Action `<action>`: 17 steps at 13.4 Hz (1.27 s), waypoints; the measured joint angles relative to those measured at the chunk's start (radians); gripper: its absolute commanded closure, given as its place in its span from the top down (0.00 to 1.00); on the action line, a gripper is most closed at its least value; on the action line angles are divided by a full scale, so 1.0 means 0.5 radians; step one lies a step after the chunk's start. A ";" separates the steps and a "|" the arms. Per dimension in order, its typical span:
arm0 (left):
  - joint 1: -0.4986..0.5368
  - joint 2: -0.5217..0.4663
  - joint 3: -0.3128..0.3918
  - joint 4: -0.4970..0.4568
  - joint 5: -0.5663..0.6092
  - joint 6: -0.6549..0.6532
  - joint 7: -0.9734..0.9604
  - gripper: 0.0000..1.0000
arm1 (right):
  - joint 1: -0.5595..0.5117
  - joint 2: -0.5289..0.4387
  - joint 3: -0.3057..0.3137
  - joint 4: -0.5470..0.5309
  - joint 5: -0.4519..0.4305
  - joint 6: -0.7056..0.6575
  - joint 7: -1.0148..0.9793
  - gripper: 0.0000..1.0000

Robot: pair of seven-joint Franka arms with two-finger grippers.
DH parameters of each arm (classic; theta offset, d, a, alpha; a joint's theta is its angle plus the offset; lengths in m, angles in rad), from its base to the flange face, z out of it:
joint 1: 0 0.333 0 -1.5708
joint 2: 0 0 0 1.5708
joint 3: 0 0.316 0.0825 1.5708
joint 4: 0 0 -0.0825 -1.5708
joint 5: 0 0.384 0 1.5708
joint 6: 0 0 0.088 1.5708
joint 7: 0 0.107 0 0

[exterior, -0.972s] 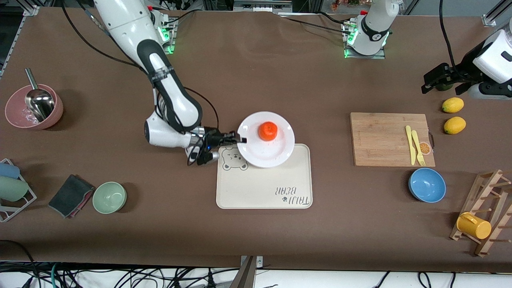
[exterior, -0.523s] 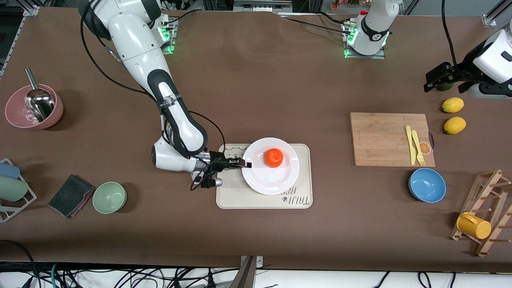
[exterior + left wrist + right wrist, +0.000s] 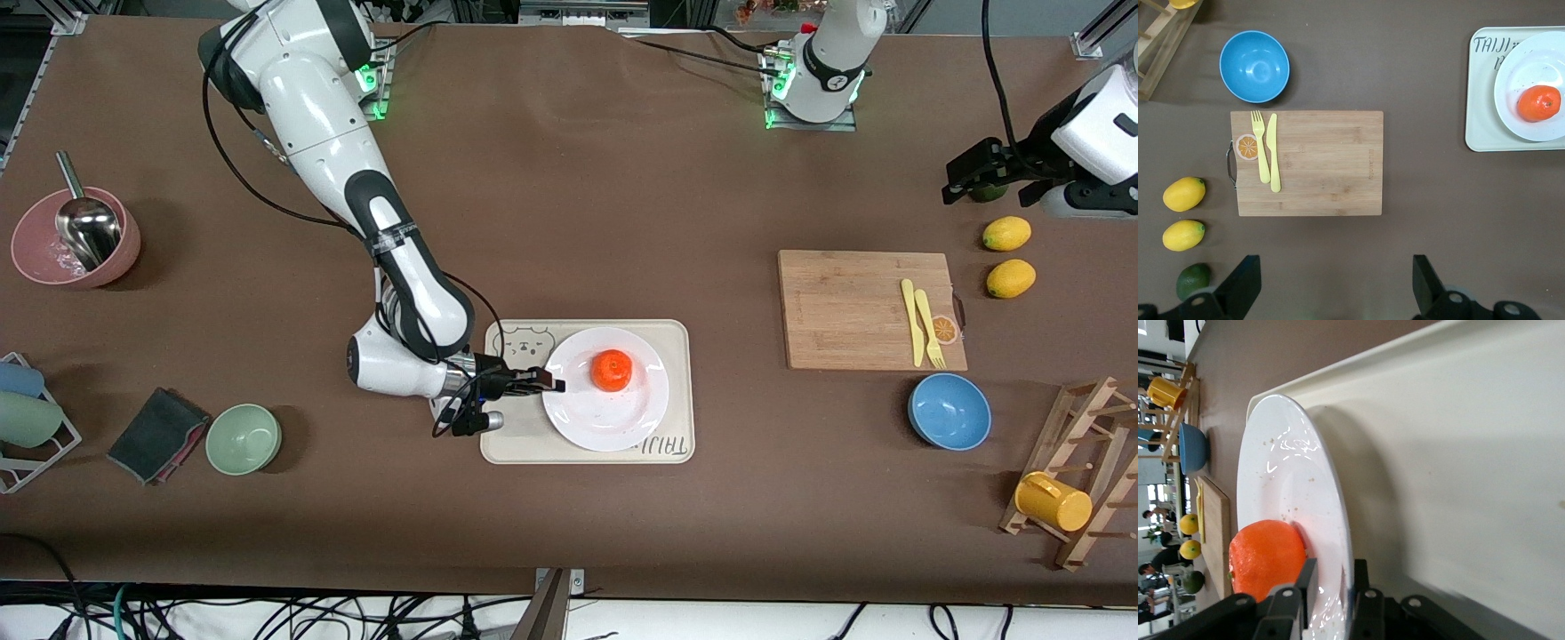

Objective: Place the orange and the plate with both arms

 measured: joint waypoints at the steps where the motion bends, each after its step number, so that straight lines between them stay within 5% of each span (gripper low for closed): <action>1: 0.000 0.000 0.000 0.001 0.000 0.000 0.000 1.00 | -0.001 -0.013 0.000 0.016 -0.174 -0.009 0.004 1.00; 6: 0.000 0.001 0.000 0.002 0.000 0.000 0.000 1.00 | 0.015 -0.239 -0.023 -0.033 -1.048 -0.097 0.050 1.00; 10: 0.000 0.001 0.000 0.002 0.000 0.000 0.000 1.00 | 0.005 -0.534 -0.250 -0.110 -1.545 -0.651 0.053 1.00; 17: 0.000 0.001 0.002 0.003 0.000 0.000 0.000 1.00 | -0.007 -1.021 -0.738 -0.135 -2.012 -1.504 0.052 1.00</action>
